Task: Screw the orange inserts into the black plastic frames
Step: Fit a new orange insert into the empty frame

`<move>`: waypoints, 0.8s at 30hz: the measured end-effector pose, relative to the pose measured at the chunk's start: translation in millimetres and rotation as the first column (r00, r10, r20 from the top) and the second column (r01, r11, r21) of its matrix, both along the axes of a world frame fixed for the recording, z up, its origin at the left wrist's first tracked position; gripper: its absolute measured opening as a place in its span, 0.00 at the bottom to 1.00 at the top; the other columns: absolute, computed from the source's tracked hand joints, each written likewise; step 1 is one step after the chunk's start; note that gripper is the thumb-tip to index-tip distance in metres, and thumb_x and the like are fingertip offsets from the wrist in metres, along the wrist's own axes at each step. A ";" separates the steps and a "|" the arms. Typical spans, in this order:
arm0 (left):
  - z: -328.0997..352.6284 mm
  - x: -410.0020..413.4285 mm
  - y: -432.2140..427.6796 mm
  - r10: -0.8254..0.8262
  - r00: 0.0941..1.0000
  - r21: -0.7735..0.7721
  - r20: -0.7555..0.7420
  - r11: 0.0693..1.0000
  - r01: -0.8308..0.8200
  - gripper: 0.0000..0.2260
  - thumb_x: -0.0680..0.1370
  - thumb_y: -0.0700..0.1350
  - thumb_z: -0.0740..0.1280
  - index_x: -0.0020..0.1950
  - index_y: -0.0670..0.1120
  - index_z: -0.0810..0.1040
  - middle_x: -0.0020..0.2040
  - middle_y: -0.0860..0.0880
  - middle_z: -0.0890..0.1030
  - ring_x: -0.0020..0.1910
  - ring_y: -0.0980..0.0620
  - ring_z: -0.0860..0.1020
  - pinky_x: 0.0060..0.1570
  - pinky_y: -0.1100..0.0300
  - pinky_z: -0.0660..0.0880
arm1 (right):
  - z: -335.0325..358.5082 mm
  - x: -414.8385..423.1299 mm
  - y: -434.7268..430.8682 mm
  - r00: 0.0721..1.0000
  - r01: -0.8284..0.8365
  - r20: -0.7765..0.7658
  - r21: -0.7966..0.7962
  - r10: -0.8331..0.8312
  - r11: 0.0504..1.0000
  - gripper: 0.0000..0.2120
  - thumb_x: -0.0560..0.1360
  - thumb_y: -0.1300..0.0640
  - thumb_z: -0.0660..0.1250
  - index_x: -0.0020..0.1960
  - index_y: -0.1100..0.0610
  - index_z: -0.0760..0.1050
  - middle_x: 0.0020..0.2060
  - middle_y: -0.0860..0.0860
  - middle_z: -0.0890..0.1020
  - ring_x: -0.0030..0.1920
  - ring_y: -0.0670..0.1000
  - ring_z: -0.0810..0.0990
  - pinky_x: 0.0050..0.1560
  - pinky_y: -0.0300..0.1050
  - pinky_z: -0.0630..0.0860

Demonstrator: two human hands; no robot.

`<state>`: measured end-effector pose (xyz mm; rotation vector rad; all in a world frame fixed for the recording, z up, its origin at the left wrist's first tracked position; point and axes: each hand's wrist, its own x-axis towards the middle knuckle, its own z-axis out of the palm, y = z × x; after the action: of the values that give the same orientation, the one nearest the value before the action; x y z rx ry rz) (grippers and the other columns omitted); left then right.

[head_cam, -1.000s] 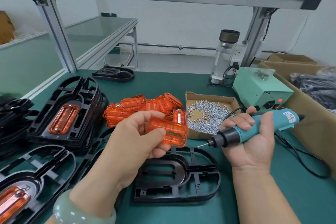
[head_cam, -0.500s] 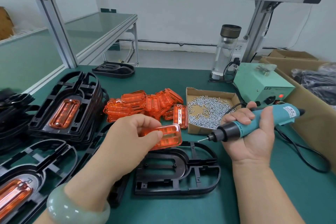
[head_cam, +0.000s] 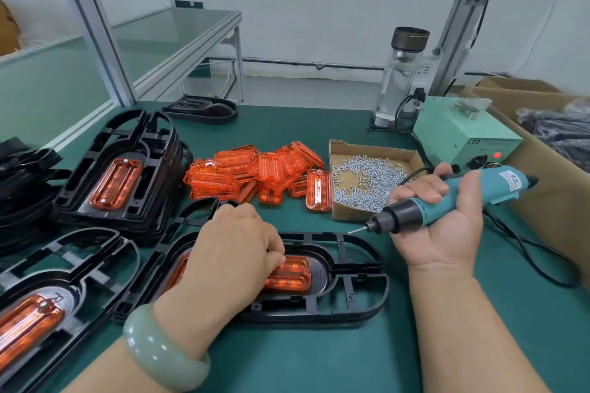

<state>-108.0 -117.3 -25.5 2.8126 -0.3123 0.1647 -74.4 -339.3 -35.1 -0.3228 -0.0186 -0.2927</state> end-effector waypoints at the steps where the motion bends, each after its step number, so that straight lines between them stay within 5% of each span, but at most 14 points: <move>1: -0.3 0.4 -0.2 -0.007 1.000 0.007 -0.001 1.000 0.007 0.07 0.74 0.57 0.66 0.49 0.59 0.80 0.51 0.57 0.72 0.54 0.55 0.66 0.52 0.63 0.65 | 0.0 0.1 0.3 1.000 0.001 -0.001 -0.002 -0.001 1.000 0.12 0.73 0.43 0.63 0.43 0.51 0.72 0.27 0.42 0.69 0.25 0.40 0.69 0.35 0.35 0.69; 6: 1.3 -5.4 1.7 -0.079 0.996 0.022 0.037 0.997 0.078 0.08 0.76 0.57 0.64 0.50 0.59 0.81 0.49 0.59 0.73 0.52 0.56 0.67 0.50 0.65 0.62 | 0.1 0.1 0.3 1.000 -0.002 0.002 -0.005 0.002 1.000 0.12 0.73 0.43 0.63 0.43 0.51 0.72 0.27 0.43 0.69 0.25 0.40 0.69 0.34 0.36 0.70; 16: 12.5 -4.8 -10.9 -0.181 0.960 0.224 -0.212 0.948 0.228 0.12 0.81 0.49 0.58 0.57 0.55 0.79 0.54 0.51 0.73 0.55 0.51 0.75 0.56 0.58 0.71 | 0.4 -1.8 3.2 1.000 -0.009 0.003 0.015 0.009 1.000 0.12 0.71 0.44 0.64 0.44 0.52 0.72 0.27 0.43 0.70 0.25 0.40 0.70 0.32 0.34 0.71; 24: 4.6 -12.0 -12.2 -0.150 0.983 0.218 -0.102 0.961 0.170 0.11 0.80 0.44 0.57 0.54 0.52 0.79 0.56 0.51 0.76 0.56 0.49 0.73 0.53 0.58 0.72 | 2.8 -2.6 5.8 1.000 -0.017 0.008 0.007 0.017 1.000 0.12 0.72 0.43 0.64 0.45 0.52 0.72 0.27 0.43 0.70 0.24 0.40 0.70 0.32 0.35 0.71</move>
<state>-120.1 -129.5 -20.9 2.9896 -0.5702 -0.0284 -77.0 -333.4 -32.3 -0.3138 -0.0283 -0.2773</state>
